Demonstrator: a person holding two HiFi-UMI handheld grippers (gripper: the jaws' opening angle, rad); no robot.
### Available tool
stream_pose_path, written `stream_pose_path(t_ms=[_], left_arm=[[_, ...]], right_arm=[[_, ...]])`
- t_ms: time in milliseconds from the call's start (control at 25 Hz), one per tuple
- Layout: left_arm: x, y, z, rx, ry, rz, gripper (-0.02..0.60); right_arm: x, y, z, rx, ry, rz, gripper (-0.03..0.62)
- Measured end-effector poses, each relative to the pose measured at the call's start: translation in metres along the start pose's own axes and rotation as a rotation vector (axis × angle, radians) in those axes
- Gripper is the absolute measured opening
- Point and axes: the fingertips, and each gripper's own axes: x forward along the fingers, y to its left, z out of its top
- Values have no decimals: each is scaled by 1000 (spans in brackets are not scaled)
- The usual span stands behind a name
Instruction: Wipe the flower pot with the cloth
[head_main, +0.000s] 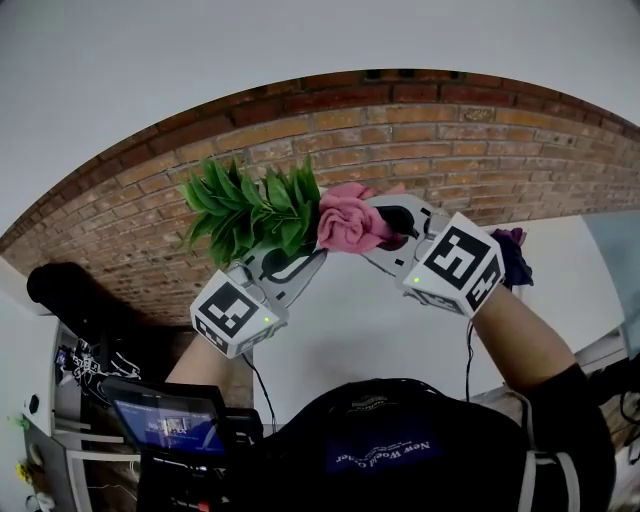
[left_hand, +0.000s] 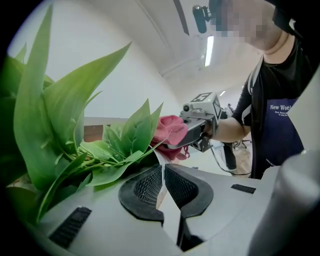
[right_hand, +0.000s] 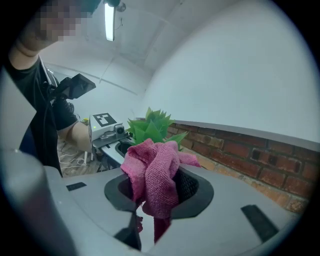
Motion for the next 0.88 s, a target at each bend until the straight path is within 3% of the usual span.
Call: stream_pose_path(t_ms=[480,880], left_arm=[[-5,12,12,-77,-80,10,20],[-9,21,19,-131,-128,11,17]], right_arm=[[1,23,-2,-91,26,1,109],[4,32,-15,-61,29,26,109]])
